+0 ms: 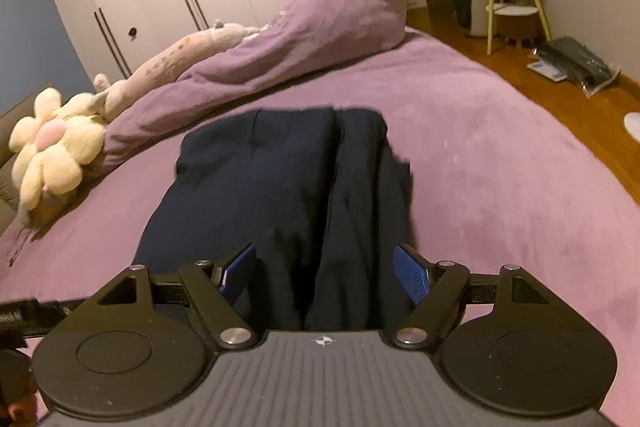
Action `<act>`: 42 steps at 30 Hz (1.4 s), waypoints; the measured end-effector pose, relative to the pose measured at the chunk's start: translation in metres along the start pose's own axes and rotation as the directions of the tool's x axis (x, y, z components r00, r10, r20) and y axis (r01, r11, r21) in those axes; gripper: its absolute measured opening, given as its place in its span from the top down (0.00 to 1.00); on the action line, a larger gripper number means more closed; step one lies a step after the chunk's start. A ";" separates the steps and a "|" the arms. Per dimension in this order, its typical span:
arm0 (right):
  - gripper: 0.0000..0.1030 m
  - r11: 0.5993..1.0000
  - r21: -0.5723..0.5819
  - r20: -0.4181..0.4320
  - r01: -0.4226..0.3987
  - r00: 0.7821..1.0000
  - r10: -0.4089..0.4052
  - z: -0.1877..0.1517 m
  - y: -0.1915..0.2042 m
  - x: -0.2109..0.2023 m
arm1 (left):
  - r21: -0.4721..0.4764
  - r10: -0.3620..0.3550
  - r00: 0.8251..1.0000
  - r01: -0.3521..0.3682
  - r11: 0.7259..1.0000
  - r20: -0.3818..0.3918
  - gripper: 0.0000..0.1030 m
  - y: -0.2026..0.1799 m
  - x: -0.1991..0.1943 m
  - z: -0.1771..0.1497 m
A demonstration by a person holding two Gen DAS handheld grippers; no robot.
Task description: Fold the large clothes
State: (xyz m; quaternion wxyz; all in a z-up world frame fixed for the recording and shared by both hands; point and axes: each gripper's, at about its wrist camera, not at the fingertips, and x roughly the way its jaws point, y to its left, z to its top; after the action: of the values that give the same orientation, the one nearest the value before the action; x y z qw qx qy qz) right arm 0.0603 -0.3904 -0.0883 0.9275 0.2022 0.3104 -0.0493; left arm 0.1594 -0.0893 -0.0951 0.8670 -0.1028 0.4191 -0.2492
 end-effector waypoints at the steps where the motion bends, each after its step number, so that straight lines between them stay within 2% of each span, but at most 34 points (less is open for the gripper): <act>1: 0.26 1.000 0.004 -0.004 -0.002 1.000 0.002 -0.002 0.000 -0.004 | 0.011 0.003 1.000 -0.003 1.000 -0.008 0.03 -0.002 0.000 -0.006; 4: 0.32 1.000 0.003 -0.005 -0.017 1.000 0.017 -0.001 0.008 -0.008 | -0.043 0.002 1.000 -0.003 0.999 -0.015 0.03 0.000 0.004 -0.008; 6: 0.43 0.999 -0.024 -0.048 0.022 0.999 -0.023 -0.001 0.014 0.000 | -0.053 0.011 0.999 -0.013 0.999 -0.037 0.02 -0.001 0.010 -0.005; 9: 0.42 0.994 -0.067 -0.140 0.082 0.986 -0.091 -0.011 0.012 0.023 | 0.013 0.032 0.998 -0.032 0.999 -0.054 0.02 -0.006 0.019 -0.010; 10: 0.42 0.995 -0.057 -0.168 0.080 0.982 -0.088 -0.015 0.007 0.030 | 0.014 0.028 0.997 -0.027 1.000 -0.073 0.01 -0.003 0.023 -0.012; 13: 0.40 0.999 -0.030 -0.186 0.039 0.982 -0.044 -0.013 -0.002 0.032 | -0.127 -0.057 0.992 0.043 0.991 -0.116 0.01 0.021 0.030 -0.011; 14: 0.37 1.000 -0.013 -0.185 0.016 0.983 -0.018 -0.007 -0.005 0.027 | -0.175 -0.096 0.989 0.075 0.982 -0.115 0.02 0.029 0.028 -0.008; 15: 0.29 1.000 0.019 -0.167 -0.020 0.986 0.023 0.000 -0.011 0.018 | -0.201 -0.133 0.987 0.112 0.973 -0.095 0.04 0.036 0.022 -0.005; 17: 0.20 0.995 0.066 -0.124 -0.073 0.989 0.081 0.011 -0.023 0.005 | -0.210 -0.147 0.988 0.134 0.968 -0.045 0.04 0.049 0.011 0.003; 19: 0.12 0.990 0.104 -0.099 -0.096 0.989 0.106 0.021 -0.038 0.001 | -0.229 -0.138 0.990 0.133 0.964 -0.004 0.04 0.063 0.008 0.015; 20: 0.12 0.985 0.138 -0.105 -0.102 0.988 0.117 0.026 -0.047 0.005 | -0.263 -0.133 0.991 0.129 0.956 0.002 0.04 0.072 0.011 0.021; 22: 0.11 0.967 0.217 -0.137 -0.132 0.977 0.164 0.032 -0.065 0.023 | -0.348 -0.188 0.982 0.174 0.921 -0.005 0.04 0.089 0.028 0.032; 24: 0.12 0.939 0.319 -0.176 -0.125 0.966 0.188 0.035 -0.085 0.048 | -0.411 -0.216 0.976 0.180 0.894 -0.042 0.04 0.096 0.046 0.039; 27: 0.13 0.889 0.432 -0.195 -0.155 0.946 0.260 0.031 -0.104 0.075 | -0.425 -0.256 0.964 0.203 0.882 -0.072 0.04 0.095 0.070 0.051; 31: 0.25 0.854 0.489 -0.214 -0.180 0.924 0.317 0.024 -0.109 0.103 | -0.450 -0.316 0.946 0.253 0.857 -0.070 0.03 0.090 0.093 0.055; 35: 0.36 0.836 0.509 -0.205 -0.205 0.914 0.349 0.020 -0.110 0.118 | -0.470 -0.323 0.944 0.254 0.845 -0.071 0.03 0.089 0.111 0.059; 37: 0.46 0.837 0.501 -0.202 -0.219 0.911 0.359 0.021 -0.107 0.122 | -0.479 -0.322 0.945 0.254 0.840 -0.064 0.09 0.092 0.111 0.059; 38: 0.51 0.837 0.496 -0.199 -0.231 0.908 0.368 0.022 -0.106 0.123 | -0.469 -0.314 0.947 0.250 0.847 -0.063 0.13 0.090 0.110 0.060; 39: 0.54 0.838 0.490 -0.195 -0.241 0.906 0.375 0.023 -0.105 0.122 | -0.460 -0.309 0.949 0.246 0.853 -0.065 0.18 0.090 0.105 0.060; 42: 0.60 0.844 0.473 -0.188 -0.253 0.907 0.377 0.027 -0.099 0.121 | -0.440 -0.306 0.950 0.252 0.862 -0.055 0.25 0.085 0.095 0.064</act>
State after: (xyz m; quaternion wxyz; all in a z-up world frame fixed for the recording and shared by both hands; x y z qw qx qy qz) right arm 0.1508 -0.4872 -0.1750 0.8012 0.4590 0.3785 0.0649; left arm 0.2885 -0.0673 -0.1519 0.7503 -0.3347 0.4966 -0.2799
